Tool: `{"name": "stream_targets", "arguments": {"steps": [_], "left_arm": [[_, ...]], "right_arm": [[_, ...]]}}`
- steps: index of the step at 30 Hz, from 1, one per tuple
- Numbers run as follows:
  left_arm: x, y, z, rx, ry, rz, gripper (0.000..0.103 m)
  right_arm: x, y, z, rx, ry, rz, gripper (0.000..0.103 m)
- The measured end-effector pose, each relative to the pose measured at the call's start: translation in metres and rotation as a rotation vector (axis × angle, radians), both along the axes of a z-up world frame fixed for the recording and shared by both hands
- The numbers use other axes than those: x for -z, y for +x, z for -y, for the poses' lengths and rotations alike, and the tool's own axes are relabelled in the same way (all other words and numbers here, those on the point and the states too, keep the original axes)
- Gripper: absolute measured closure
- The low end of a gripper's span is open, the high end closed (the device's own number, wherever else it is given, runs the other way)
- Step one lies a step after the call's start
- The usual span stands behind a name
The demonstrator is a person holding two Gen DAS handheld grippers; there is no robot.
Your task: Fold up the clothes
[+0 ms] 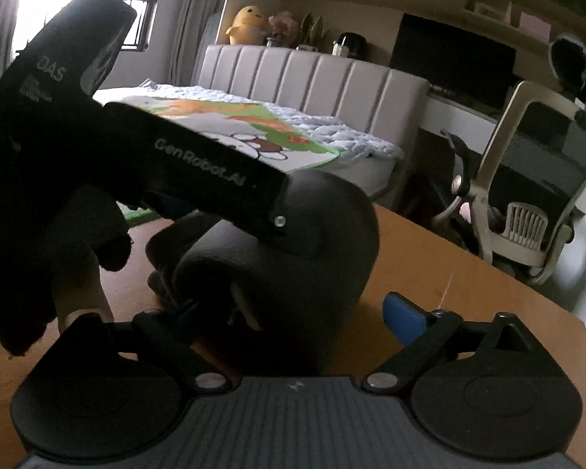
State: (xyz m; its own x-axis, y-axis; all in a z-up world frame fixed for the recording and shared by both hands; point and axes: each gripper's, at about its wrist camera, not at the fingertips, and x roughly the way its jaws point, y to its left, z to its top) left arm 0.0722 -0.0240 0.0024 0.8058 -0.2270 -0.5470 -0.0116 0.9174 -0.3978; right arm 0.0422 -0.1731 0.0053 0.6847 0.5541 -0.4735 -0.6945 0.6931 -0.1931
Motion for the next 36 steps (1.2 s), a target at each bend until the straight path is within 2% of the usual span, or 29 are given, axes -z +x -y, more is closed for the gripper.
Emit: {"name": "stream_targets", "arguments": {"steps": [4,8,14,18,19,20,21,22,26,33,34,36], "left_arm": [[-0.003,-0.012,-0.013,-0.042,0.034,0.002,0.0],[-0.005,-0.021,-0.023,-0.061,0.032,-0.001,0.0],[-0.002,-0.025,-0.029,-0.055,-0.011,-0.007,0.0],[0.002,-0.024,-0.032,-0.051,-0.057,-0.014,0.0],[0.003,-0.023,-0.031,-0.051,-0.063,-0.014,0.0],[0.003,-0.023,-0.031,-0.052,-0.07,-0.013,0.0],[0.004,-0.022,-0.03,-0.052,-0.074,-0.013,0.0],[0.004,-0.02,-0.029,-0.049,-0.079,-0.013,0.0],[0.006,-0.008,-0.017,-0.023,-0.097,-0.015,0.0],[0.007,0.016,0.021,0.045,-0.083,0.004,0.0],[0.007,0.016,0.024,0.049,-0.072,0.007,0.0],[0.005,0.012,0.025,0.041,-0.037,0.014,0.0]], "right_arm": [[-0.004,0.002,0.004,0.014,0.049,-0.012,0.0],[-0.004,0.003,0.001,-0.006,0.065,-0.047,0.0],[0.008,0.012,-0.016,-0.069,0.053,-0.153,0.0],[0.009,0.029,-0.016,-0.049,0.121,-0.256,0.0],[0.009,0.031,-0.014,-0.045,0.13,-0.267,0.004],[0.009,0.032,-0.013,-0.051,0.137,-0.27,0.016],[0.009,0.032,-0.011,-0.048,0.134,-0.263,0.018],[0.008,0.031,-0.01,-0.036,0.124,-0.25,0.032],[0.004,0.04,0.007,-0.011,0.14,-0.268,0.038],[0.0,0.041,0.04,0.084,0.083,-0.193,0.039],[-0.001,0.039,0.043,0.083,0.075,-0.176,0.037],[-0.005,0.035,0.047,0.07,0.063,-0.139,0.023]]}}
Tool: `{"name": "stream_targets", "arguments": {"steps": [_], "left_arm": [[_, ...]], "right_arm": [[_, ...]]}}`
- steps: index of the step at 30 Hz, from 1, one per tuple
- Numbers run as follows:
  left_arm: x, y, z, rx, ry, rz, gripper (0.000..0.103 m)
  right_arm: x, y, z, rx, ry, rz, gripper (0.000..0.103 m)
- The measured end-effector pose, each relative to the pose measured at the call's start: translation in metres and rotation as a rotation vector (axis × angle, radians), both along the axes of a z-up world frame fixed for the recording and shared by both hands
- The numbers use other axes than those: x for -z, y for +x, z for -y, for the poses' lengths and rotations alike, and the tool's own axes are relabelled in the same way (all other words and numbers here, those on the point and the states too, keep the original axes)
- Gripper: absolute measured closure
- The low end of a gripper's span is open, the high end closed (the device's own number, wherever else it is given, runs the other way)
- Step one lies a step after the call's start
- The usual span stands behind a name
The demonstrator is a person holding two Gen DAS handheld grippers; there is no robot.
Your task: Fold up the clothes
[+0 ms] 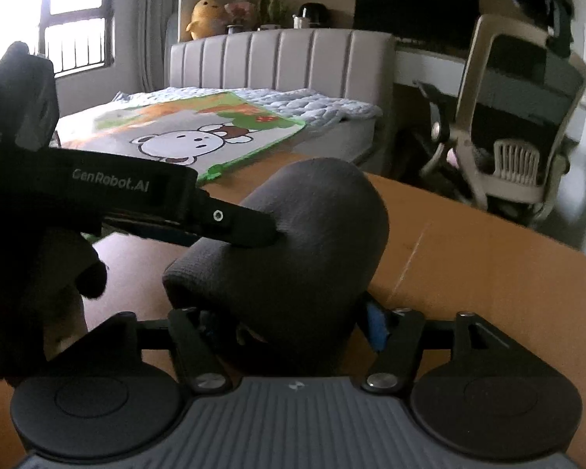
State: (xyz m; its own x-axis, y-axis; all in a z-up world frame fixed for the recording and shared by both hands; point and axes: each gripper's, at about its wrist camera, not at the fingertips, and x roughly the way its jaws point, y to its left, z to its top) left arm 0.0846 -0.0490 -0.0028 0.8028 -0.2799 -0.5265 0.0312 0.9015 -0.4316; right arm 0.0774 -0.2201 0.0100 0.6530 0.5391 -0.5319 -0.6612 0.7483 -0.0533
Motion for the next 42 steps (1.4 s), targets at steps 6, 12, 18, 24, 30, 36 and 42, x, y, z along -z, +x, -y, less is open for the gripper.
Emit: {"name": "stream_targets", "arguments": {"steps": [6,12,18,24,30,36,42], "left_arm": [[0.002,-0.015,-0.023,-0.077,0.024,0.006,0.0],[0.011,-0.021,-0.038,-0.118,-0.029,0.011,0.0],[0.015,-0.023,-0.04,-0.13,-0.011,0.028,0.0],[0.015,-0.025,-0.041,-0.152,-0.016,0.038,0.0],[0.016,-0.026,-0.038,-0.162,-0.018,0.043,0.0],[0.016,-0.026,-0.039,-0.175,-0.014,0.045,0.0],[0.016,-0.025,-0.037,-0.178,-0.015,0.047,0.0]], "right_arm": [[-0.027,-0.014,0.021,-0.09,0.068,0.071,0.0],[-0.035,0.008,0.037,0.018,0.233,-0.008,0.0],[-0.002,0.044,0.004,0.106,0.194,-0.117,0.0],[-0.006,0.046,-0.01,0.078,0.107,-0.053,0.0],[-0.023,0.074,-0.013,0.156,0.201,-0.074,0.0],[-0.003,0.101,-0.051,0.175,0.042,-0.112,0.0],[-0.008,0.095,-0.042,0.196,0.094,-0.126,0.0]]}}
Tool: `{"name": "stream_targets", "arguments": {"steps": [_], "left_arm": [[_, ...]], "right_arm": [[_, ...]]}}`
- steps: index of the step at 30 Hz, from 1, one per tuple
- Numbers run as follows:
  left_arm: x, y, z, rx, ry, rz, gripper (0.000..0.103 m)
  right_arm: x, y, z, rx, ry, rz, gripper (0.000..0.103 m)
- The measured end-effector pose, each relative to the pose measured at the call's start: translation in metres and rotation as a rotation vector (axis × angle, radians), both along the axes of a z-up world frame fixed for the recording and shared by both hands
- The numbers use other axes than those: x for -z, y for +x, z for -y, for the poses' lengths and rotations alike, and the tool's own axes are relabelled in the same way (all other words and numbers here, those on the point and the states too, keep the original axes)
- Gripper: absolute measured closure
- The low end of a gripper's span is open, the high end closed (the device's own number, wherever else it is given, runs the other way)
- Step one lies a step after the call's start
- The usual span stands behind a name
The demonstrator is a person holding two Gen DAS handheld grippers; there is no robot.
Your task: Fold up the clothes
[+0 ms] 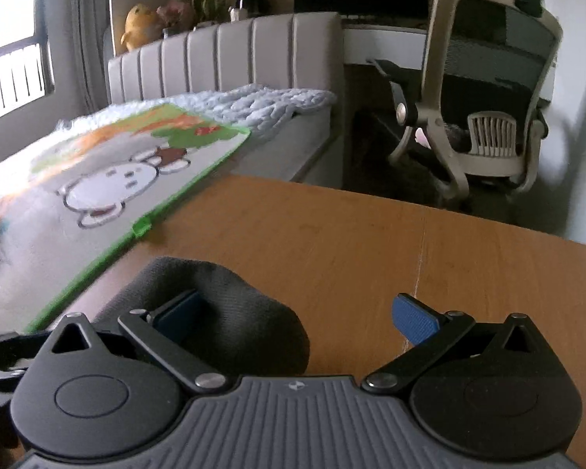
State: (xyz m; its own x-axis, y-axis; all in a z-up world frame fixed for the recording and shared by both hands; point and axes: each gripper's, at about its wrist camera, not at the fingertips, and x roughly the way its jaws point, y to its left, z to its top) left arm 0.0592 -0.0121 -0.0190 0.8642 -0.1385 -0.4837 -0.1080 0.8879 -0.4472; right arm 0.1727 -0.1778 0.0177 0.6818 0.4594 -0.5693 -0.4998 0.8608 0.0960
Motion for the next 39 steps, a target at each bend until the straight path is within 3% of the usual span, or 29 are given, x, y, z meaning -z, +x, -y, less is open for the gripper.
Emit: {"name": "stream_targets", "arguments": {"steps": [5,9,12,16,26,30,39], "left_arm": [[0.001,0.0,-0.001,-0.001,-0.012,0.005,0.0],[0.001,0.001,-0.001,-0.006,-0.02,0.008,0.0],[0.001,0.0,0.0,-0.012,-0.022,0.01,0.0],[0.001,-0.002,0.002,-0.022,-0.022,0.011,0.0],[0.002,0.012,0.004,-0.012,-0.029,0.014,0.0],[0.003,0.014,0.001,-0.004,-0.038,0.019,0.0],[0.002,0.023,-0.012,0.04,-0.015,0.015,0.0]], "right_arm": [[-0.014,-0.046,0.047,-0.051,0.101,0.056,0.0],[-0.01,-0.088,0.056,-0.19,0.03,0.1,0.0],[-0.001,-0.098,0.044,-0.237,-0.017,0.094,0.0],[0.015,-0.09,0.027,-0.166,-0.063,0.071,0.0],[0.018,-0.063,0.043,0.007,-0.065,0.056,0.0],[0.019,-0.065,0.051,-0.017,-0.013,0.043,0.0],[0.014,-0.089,0.05,-0.116,0.099,0.137,0.0]]}}
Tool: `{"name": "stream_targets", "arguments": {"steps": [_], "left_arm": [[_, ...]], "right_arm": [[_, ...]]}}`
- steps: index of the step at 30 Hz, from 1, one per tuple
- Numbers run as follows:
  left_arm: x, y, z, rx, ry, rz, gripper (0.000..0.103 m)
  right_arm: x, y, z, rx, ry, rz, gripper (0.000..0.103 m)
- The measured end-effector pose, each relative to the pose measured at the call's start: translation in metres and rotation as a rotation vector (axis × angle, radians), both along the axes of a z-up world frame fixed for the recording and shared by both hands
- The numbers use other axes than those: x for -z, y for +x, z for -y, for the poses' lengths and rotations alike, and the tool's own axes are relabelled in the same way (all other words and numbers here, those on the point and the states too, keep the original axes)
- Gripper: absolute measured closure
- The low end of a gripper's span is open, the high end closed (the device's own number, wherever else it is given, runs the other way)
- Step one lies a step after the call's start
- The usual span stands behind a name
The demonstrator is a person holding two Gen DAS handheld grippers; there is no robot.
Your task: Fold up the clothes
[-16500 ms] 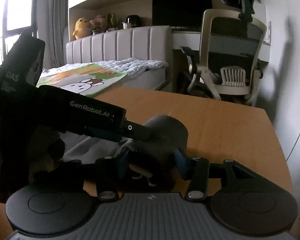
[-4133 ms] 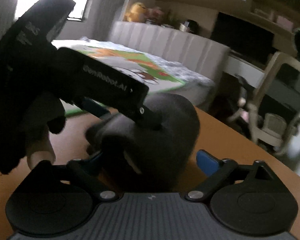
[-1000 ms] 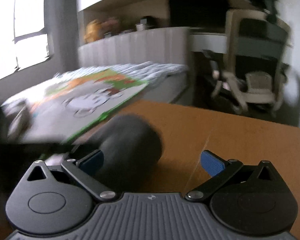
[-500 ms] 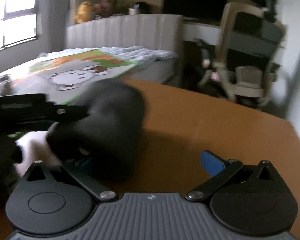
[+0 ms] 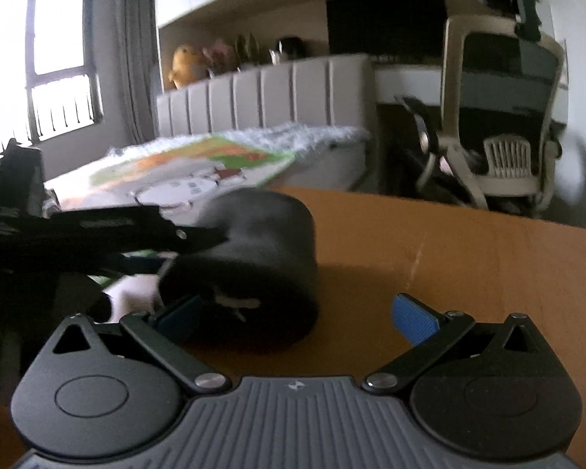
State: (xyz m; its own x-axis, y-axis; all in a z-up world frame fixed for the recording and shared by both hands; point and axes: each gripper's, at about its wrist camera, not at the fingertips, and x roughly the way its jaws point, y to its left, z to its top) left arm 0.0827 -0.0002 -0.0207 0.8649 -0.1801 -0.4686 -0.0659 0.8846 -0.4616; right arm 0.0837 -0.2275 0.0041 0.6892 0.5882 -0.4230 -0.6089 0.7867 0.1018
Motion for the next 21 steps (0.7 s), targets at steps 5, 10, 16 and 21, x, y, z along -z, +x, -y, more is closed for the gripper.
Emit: {"name": "stream_targets", "arguments": {"steps": [5,10,16,21], "left_arm": [[-0.002,-0.005,-0.001,0.003,0.029,0.003,0.0],[-0.002,-0.008,-0.004,0.004,0.021,0.002,0.0],[-0.002,-0.008,-0.007,-0.015,0.011,0.005,0.0],[0.0,-0.009,-0.012,-0.039,-0.015,0.006,0.0]], "right_arm": [[-0.008,0.005,-0.004,0.043,0.021,0.058,0.0],[-0.017,0.021,0.0,0.125,0.072,0.038,0.0],[0.001,0.041,-0.004,0.118,0.082,-0.13,0.0],[0.005,0.037,-0.008,0.084,0.086,-0.155,0.0]]}}
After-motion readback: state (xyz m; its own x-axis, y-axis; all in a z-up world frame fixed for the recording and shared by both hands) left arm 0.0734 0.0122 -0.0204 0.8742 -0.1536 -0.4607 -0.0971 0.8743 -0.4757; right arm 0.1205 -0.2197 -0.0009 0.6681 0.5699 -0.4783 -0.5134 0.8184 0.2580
